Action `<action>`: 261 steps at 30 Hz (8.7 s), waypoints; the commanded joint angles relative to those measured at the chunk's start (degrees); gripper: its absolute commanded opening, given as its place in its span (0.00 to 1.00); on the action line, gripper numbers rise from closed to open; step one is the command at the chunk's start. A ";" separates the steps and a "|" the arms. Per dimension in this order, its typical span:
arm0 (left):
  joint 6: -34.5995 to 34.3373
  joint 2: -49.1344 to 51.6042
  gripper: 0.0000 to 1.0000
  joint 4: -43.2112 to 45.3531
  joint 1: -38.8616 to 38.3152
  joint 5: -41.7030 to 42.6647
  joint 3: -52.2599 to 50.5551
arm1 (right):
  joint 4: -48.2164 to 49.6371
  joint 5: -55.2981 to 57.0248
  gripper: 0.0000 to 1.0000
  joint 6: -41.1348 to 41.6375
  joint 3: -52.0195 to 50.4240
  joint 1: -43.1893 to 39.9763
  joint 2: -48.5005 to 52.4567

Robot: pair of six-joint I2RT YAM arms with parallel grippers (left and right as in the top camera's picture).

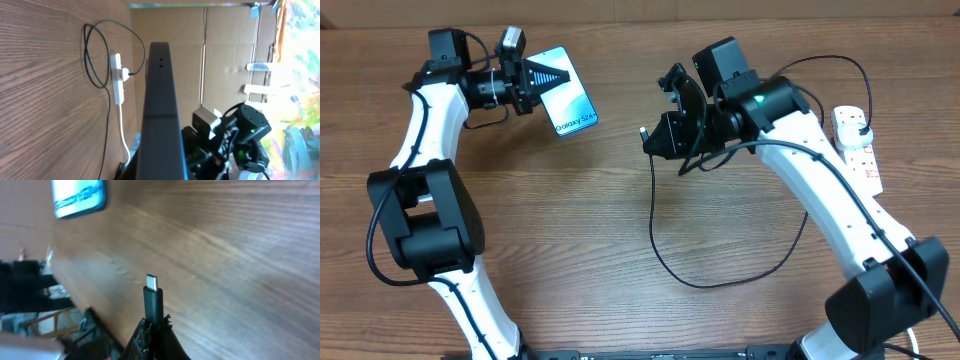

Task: Plug charger to phone and switch on socket
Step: 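Raise the connector with the right gripper to the phone's bottom port, then push the connector up into the phone port with the right gripper, then open the right gripper off the connector and lower the phone with the left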

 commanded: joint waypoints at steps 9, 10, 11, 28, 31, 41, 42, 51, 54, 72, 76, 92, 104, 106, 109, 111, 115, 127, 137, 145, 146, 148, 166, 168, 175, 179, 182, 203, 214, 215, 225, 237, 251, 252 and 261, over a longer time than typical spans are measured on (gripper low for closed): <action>-0.70 -0.04 0.04 1.03 -6.19 3.50 0.81 | 1.07 -2.93 0.04 4.79 -0.07 3.98 -0.37; -0.94 -0.04 0.04 1.29 -6.36 3.50 0.81 | 1.46 -3.19 0.04 5.09 -0.07 4.00 -0.37; -1.64 -0.04 0.04 1.66 -6.56 3.52 0.81 | 1.90 -3.69 0.04 5.20 -0.07 4.02 -0.33; -3.26 -0.04 0.04 3.67 -7.93 2.73 0.81 | 6.71 0.35 0.04 11.23 -0.79 7.06 1.20; -3.26 -0.04 0.04 3.67 -8.15 2.71 0.81 | 7.30 1.25 0.04 12.50 -0.81 7.13 1.20; -3.23 -0.04 0.04 3.65 -8.20 2.54 0.81 | 7.56 2.78 0.04 12.68 -0.83 7.23 1.73; -3.23 -0.04 0.04 3.65 -8.22 2.54 0.81 | 7.54 3.19 0.04 12.92 -0.83 7.23 1.81; -3.23 -0.04 0.04 3.65 -8.22 2.54 0.81 | 7.96 3.63 0.04 13.60 -0.83 7.23 2.12; -3.23 -0.04 0.04 3.65 -8.22 2.54 0.81 | 8.04 3.63 0.04 13.60 -0.83 7.23 2.12; -3.26 -0.04 0.04 3.65 -9.66 2.54 0.81 | 8.68 3.58 0.04 14.01 -0.83 7.23 2.12; -3.26 -0.04 0.04 3.65 -10.05 2.56 0.81 | 8.79 3.56 0.04 14.03 -0.83 7.23 2.12; -3.23 -0.04 0.04 3.67 -10.36 3.52 0.81 | 10.08 4.24 0.04 16.81 -0.83 6.84 2.12; -3.26 -0.04 0.04 3.69 -10.36 3.52 0.81 | 9.90 4.24 0.04 17.64 -0.83 4.20 2.12; -3.26 -0.04 0.04 3.69 -10.34 3.52 0.81 | 9.90 4.26 0.04 17.59 -0.83 3.87 2.12; -3.26 -0.04 0.04 3.67 -10.32 3.52 0.81 | 9.90 4.24 0.04 17.20 -0.83 3.30 2.12; -3.26 -0.04 0.04 3.67 -10.29 3.52 0.81 | 9.79 4.24 0.04 16.31 -0.83 3.08 2.12; -3.26 -0.04 0.04 3.67 -10.32 3.52 0.81 | 9.84 4.26 0.04 16.26 -0.85 3.08 2.16; -8.37 -0.04 0.04 4.17 -10.03 3.52 0.81 | 10.16 -0.11 0.04 13.51 -0.85 3.23 3.37; -10.93 -0.04 0.04 8.35 -10.01 3.52 0.81 | 12.41 -4.00 0.04 11.98 -0.85 3.13 3.37; -10.95 -0.04 0.04 9.73 -9.92 3.52 0.81 | 11.13 -4.02 0.04 11.80 -0.85 1.81 3.37; -10.95 -0.04 0.04 9.73 -9.92 3.52 0.81 | 11.10 -4.17 0.04 11.76 -0.85 1.42 3.37; -10.95 -0.04 0.04 9.73 -9.92 3.52 0.81 | 11.58 -5.22 0.04 11.58 -0.85 0.59 3.37; -16.46 -0.04 0.04 9.70 -9.92 3.52 0.81 | 12.50 -5.95 0.04 10.69 -0.85 -0.15 5.11; -18.56 -0.04 0.04 9.73 -9.92 3.52 0.81 | 12.48 -5.81 0.04 10.69 -0.85 -0.17 5.11; -18.64 -0.04 0.04 9.70 -9.94 3.52 0.81 | 13.79 -5.66 0.04 10.97 -0.85 -0.15 5.11; -17.68 -0.04 0.04 9.73 -10.03 3.52 0.81 | 14.16 -5.66 0.04 11.17 -0.85 -0.17 5.11; -15.98 -0.04 0.04 9.75 -10.03 3.52 0.81 | 14.40 -5.66 0.04 11.43 -0.85 -0.17 5.11; -11.67 -0.04 0.04 9.68 -11.04 3.52 0.81 | 18.71 -5.42 0.04 14.88 -0.85 -0.28 5.11; -10.45 -0.04 0.04 9.68 -13.38 3.54 0.81 | 20.57 -4.33 0.04 15.50 -0.85 -0.28 5.55; -10.45 -0.04 0.04 9.68 -13.46 3.54 0.81 | 20.59 -4.35 0.04 15.50 -0.85 -0.28 5.55; -10.43 -0.04 0.04 9.70 -12.59 1.68 0.81 | 16.94 -4.26 0.20 14.82 -0.85 -0.39 5.55; -0.15 -0.04 0.04 7.06 -12.24 -6.47 0.81 | 3.13 -4.39 0.31 7.04 -0.83 -8.59 5.55; 22.56 -0.02 0.04 -19.65 -15.45 -25.29 -0.09 | -5.66 2.64 0.57 2.73 -0.83 -17.20 5.55; 23.23 -0.02 0.04 -20.52 -16.06 -26.69 -0.09 | -5.90 3.54 0.58 2.73 -0.83 -17.20 5.55; 25.99 0.02 0.04 -21.16 -19.15 -33.48 -0.33 | -7.58 6.84 0.63 2.71 -0.83 -17.18 5.55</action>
